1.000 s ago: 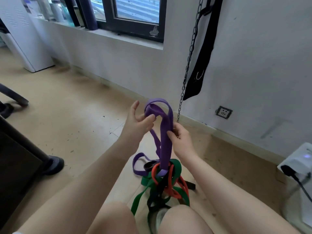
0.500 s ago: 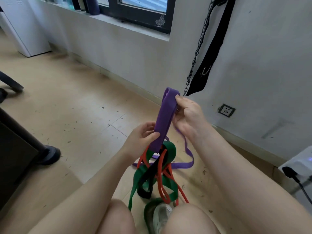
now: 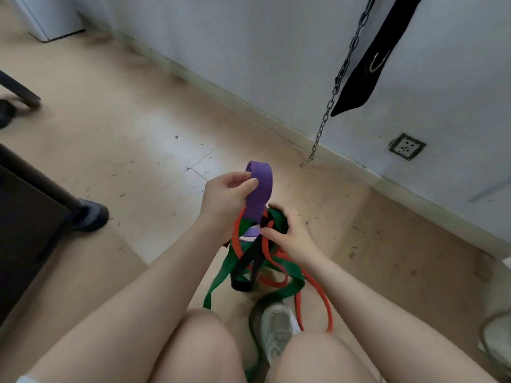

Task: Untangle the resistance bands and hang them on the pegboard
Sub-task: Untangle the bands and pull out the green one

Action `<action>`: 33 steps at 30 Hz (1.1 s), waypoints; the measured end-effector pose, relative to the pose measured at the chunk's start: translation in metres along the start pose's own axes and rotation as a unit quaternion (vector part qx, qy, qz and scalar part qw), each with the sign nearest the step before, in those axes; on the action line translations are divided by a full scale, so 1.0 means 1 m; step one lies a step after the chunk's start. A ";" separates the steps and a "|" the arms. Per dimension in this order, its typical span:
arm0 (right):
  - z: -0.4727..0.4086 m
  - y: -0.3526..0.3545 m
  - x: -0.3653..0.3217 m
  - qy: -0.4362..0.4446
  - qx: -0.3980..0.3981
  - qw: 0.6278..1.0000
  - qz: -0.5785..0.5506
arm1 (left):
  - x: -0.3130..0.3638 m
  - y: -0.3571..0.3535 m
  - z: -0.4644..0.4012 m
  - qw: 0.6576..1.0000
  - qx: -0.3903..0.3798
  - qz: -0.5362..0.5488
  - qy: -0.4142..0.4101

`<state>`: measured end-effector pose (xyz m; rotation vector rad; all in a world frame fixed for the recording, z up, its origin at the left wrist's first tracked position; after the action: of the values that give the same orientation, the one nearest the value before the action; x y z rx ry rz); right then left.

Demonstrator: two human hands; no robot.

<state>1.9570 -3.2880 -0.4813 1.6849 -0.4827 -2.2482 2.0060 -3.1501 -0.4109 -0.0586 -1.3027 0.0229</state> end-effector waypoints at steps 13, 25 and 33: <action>-0.016 0.031 -0.001 -0.096 0.169 0.923 -0.333 | -0.038 0.029 -0.027 0.988 0.129 -0.043 0.068; 0.011 0.047 0.138 -0.308 0.189 0.906 -0.221 | -0.029 0.032 -0.025 1.000 0.029 0.003 -0.004; -0.037 0.005 0.128 -0.157 0.052 0.934 0.317 | -0.058 0.025 -0.053 0.996 -0.047 -0.066 0.038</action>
<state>1.9577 -3.3505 -0.5995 0.9900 -1.0625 -2.0069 2.0426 -3.1293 -0.4821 -0.0521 -1.2297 -0.1527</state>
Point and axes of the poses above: each hand's wrist, its own z-axis away from the middle knuckle, its own y-axis out of the back of the hand, x = y × z, the point moved 2 cm from there along -z, towards the middle knuckle, and after that the axes turned 2 degrees about -y, right-handed, at the moved point
